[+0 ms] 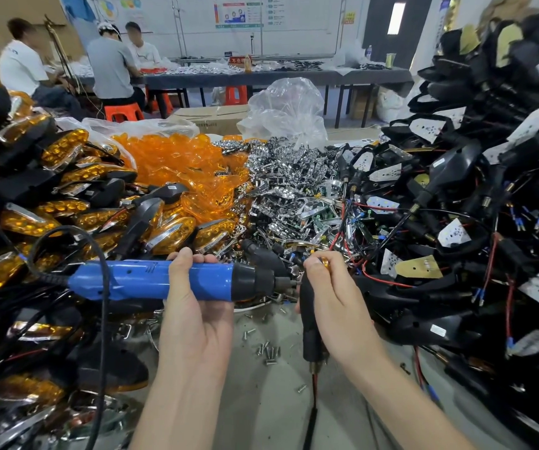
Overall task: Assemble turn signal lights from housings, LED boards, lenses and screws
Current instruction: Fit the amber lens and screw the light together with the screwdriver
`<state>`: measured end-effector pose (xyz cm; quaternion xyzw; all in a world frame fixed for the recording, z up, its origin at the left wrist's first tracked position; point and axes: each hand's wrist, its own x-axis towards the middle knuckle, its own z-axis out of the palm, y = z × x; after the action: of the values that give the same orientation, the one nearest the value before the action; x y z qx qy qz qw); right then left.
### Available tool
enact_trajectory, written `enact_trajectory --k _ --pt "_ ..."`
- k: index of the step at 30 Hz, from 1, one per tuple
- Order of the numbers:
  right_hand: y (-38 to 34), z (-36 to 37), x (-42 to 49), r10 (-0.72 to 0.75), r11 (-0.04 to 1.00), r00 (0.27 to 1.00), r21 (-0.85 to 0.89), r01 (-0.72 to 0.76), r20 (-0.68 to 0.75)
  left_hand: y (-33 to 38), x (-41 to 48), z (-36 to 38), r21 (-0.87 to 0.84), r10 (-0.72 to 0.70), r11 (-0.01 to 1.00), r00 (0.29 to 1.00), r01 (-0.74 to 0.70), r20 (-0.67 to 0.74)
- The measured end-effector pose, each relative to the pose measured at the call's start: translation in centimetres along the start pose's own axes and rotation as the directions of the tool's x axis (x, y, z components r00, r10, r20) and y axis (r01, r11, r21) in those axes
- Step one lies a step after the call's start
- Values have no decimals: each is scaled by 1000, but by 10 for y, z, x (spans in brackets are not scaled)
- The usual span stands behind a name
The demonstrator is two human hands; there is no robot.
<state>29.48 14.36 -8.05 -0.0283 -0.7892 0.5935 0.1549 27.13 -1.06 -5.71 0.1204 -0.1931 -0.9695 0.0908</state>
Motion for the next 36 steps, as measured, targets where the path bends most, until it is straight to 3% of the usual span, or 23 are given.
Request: enact_trajectory --k 36 --pt "-1 3 -3 34 999 999 37 -34 11 5 -2 7 -16 -59 998 989 57 -137"
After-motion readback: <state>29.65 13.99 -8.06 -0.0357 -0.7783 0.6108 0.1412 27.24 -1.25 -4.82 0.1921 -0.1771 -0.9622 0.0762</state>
